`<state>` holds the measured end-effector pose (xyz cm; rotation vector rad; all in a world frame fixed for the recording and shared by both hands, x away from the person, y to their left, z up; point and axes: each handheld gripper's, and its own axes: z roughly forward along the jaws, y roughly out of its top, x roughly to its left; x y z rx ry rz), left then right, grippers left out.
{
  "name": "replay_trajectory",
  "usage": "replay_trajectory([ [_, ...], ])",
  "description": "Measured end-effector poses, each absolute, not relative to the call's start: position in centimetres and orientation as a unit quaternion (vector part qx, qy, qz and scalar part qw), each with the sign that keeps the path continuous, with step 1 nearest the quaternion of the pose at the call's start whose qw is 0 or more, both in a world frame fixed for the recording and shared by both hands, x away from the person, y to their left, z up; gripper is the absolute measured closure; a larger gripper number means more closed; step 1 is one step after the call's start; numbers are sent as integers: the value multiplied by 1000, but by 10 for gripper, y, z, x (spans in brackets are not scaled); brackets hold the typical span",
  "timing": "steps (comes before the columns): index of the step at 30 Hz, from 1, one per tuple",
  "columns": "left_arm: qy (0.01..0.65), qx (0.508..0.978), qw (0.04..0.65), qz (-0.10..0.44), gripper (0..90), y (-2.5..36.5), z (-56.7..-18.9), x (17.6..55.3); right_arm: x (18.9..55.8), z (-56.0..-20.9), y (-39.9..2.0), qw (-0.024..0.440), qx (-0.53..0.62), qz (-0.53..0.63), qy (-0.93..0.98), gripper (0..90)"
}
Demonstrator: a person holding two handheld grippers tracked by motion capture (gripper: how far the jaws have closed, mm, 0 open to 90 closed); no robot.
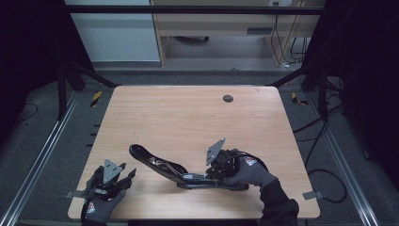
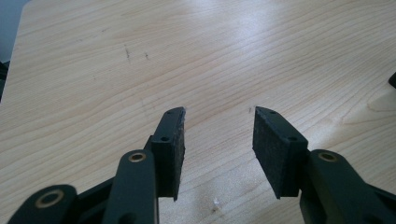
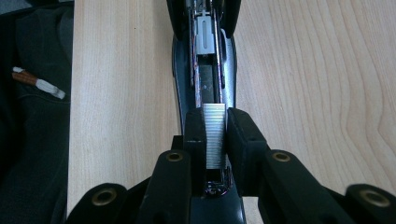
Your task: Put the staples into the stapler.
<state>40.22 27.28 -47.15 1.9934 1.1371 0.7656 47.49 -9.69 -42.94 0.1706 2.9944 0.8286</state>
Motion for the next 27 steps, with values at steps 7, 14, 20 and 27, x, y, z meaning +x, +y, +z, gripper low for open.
replay_trajectory([
  [7,439,771,353,296,541,273,-472,402,475,-430,-96,14,53,264,963,784],
  [14,439,772,353,296,541,273,-472,402,475,-431,-95,15,49,266,963,785],
  [20,439,772,353,296,542,273,-472,402,476,-431,-94,13,42,264,964,785],
  [27,439,772,352,297,542,273,-472,403,476,-432,-92,11,38,259,965,784],
])
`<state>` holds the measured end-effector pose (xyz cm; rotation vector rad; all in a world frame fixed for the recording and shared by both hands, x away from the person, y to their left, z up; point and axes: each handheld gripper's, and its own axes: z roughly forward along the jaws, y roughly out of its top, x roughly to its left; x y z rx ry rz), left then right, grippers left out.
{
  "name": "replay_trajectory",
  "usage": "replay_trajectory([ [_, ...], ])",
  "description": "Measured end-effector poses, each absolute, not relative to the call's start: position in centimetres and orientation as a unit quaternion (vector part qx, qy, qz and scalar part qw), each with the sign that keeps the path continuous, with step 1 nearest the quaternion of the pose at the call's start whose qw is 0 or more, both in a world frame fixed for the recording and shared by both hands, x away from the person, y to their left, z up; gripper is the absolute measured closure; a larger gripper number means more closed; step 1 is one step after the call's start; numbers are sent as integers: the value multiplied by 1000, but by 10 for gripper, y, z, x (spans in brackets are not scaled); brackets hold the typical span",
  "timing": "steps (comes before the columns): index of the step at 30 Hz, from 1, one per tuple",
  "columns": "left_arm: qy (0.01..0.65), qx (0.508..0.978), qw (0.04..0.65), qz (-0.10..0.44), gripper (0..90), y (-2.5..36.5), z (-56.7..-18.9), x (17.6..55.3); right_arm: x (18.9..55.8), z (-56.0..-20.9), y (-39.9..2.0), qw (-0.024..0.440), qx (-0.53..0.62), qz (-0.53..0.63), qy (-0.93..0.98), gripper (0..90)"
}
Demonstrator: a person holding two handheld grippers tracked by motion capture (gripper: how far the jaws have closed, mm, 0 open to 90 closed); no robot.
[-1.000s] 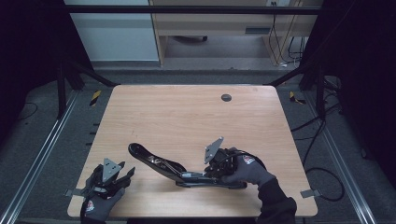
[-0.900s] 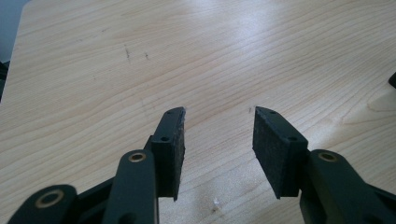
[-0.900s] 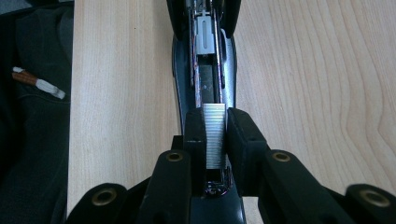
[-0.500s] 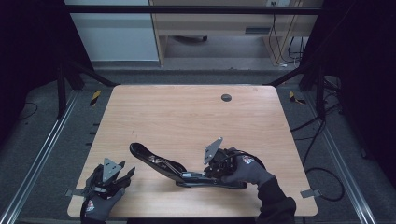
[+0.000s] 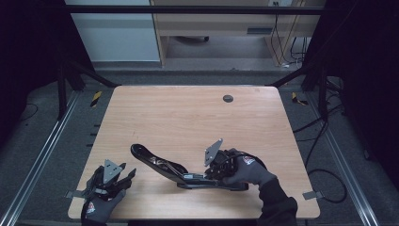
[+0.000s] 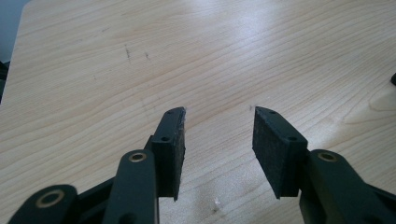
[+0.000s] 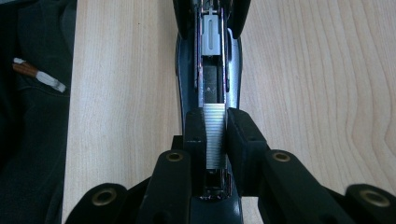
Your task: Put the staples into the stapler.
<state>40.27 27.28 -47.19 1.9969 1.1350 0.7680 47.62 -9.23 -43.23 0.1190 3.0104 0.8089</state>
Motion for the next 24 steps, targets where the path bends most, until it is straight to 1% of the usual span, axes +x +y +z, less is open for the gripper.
replay_trajectory([
  [6,439,772,352,297,542,273,-472,403,475,-433,-91,11,43,257,965,776],
  [7,439,772,353,296,542,273,-472,403,475,-433,-91,8,46,256,966,749],
  [9,439,772,353,296,542,273,-472,403,475,-433,-92,10,45,260,964,729],
  [10,439,771,354,296,542,273,-472,403,475,-432,-92,15,45,260,964,717],
  [14,439,770,356,296,541,273,-471,402,475,-429,-97,31,60,269,961,716],
  [24,438,767,368,291,530,271,-469,401,467,-423,-115,68,134,318,936,692],
])
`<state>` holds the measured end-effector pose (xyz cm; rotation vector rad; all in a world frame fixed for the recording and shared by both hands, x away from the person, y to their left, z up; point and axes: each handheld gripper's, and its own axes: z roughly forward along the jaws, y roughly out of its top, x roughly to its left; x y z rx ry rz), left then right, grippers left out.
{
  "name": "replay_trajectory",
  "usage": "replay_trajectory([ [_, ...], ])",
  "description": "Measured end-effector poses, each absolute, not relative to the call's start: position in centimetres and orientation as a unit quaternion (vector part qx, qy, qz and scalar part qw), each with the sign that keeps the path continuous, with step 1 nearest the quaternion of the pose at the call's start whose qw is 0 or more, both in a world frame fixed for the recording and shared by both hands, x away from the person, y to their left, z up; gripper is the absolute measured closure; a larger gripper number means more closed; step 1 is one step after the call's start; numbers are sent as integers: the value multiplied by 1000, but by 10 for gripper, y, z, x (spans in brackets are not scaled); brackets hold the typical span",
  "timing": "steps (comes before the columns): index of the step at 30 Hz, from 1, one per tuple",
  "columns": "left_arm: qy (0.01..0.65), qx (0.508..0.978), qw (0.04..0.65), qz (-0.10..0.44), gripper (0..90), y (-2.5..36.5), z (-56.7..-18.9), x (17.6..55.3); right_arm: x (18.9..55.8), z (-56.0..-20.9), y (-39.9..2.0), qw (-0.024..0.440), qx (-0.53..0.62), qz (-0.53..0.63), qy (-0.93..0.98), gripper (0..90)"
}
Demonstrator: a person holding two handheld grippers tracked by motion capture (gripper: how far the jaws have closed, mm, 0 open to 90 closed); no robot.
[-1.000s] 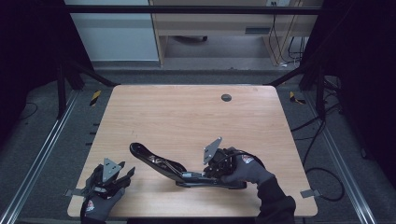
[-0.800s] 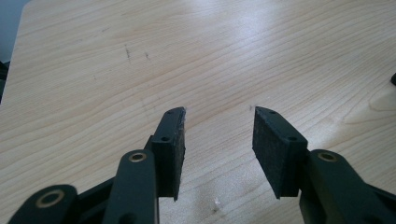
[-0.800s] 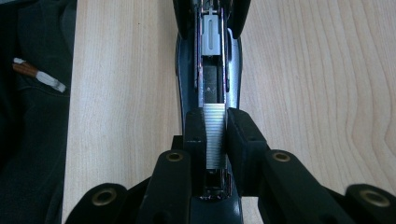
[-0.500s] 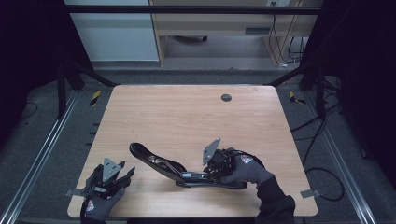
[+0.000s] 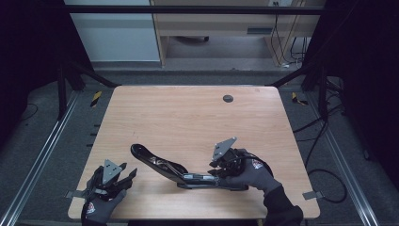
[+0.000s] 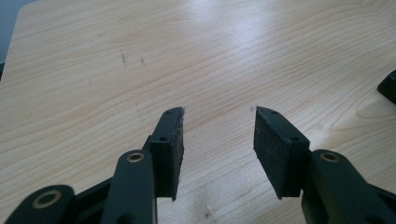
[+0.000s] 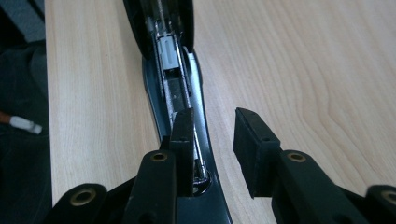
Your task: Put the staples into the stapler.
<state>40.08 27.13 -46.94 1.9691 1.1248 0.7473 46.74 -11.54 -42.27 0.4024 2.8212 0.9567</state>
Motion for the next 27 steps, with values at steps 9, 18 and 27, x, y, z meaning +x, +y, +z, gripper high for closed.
replay_trajectory([
  [9,438,756,395,284,516,271,-465,398,460,-415,-146,115,257,366,887,654],
  [18,433,747,420,280,489,269,-459,394,446,-427,-176,169,353,398,830,569],
  [27,428,740,437,277,473,268,-452,391,435,-442,-189,201,406,397,799,560],
])
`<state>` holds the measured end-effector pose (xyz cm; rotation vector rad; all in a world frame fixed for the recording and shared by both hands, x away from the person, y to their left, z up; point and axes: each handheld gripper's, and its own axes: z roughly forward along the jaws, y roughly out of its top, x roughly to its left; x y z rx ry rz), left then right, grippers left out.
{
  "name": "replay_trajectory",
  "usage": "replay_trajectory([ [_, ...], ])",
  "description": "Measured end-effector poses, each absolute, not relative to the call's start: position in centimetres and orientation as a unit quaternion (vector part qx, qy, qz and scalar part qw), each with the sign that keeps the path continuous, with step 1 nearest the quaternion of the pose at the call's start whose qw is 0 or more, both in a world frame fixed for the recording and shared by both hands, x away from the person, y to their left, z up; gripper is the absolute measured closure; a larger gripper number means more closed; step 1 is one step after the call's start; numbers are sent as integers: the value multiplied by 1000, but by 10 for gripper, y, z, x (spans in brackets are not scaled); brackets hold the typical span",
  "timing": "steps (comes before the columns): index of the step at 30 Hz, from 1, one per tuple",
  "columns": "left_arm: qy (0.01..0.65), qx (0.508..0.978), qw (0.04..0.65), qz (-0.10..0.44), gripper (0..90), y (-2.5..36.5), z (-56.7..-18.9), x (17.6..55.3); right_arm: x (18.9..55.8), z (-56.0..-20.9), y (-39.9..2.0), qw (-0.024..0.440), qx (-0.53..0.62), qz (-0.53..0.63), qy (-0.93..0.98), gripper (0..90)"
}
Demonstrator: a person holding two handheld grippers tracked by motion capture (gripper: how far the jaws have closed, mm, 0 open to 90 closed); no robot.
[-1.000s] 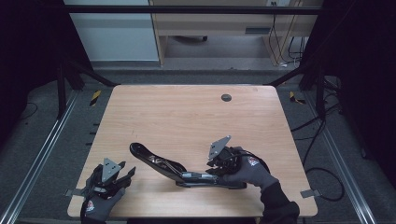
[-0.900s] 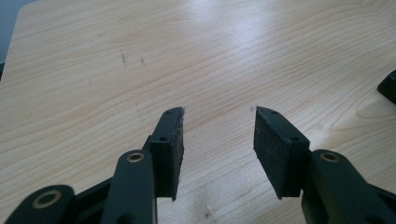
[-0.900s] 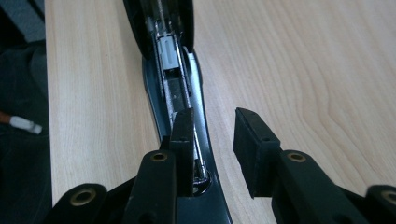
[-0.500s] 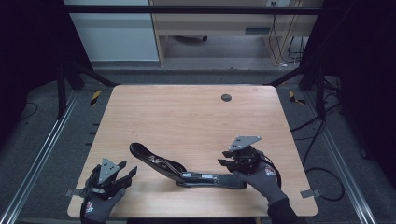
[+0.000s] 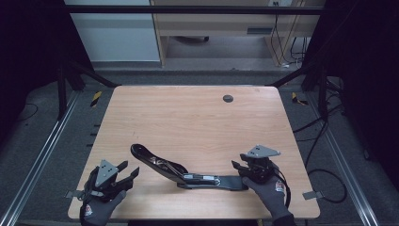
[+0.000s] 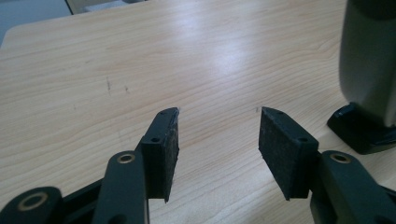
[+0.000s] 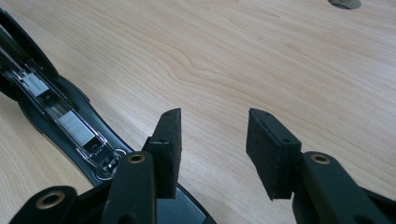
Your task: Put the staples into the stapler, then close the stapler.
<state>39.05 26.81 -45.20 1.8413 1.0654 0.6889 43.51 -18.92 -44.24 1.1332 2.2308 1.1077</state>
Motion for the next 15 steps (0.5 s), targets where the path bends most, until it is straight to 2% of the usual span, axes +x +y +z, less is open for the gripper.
replay_trajectory([
  [15,420,734,459,275,453,266,-442,382,416,-460,-211,199,438,377,792,619],
])
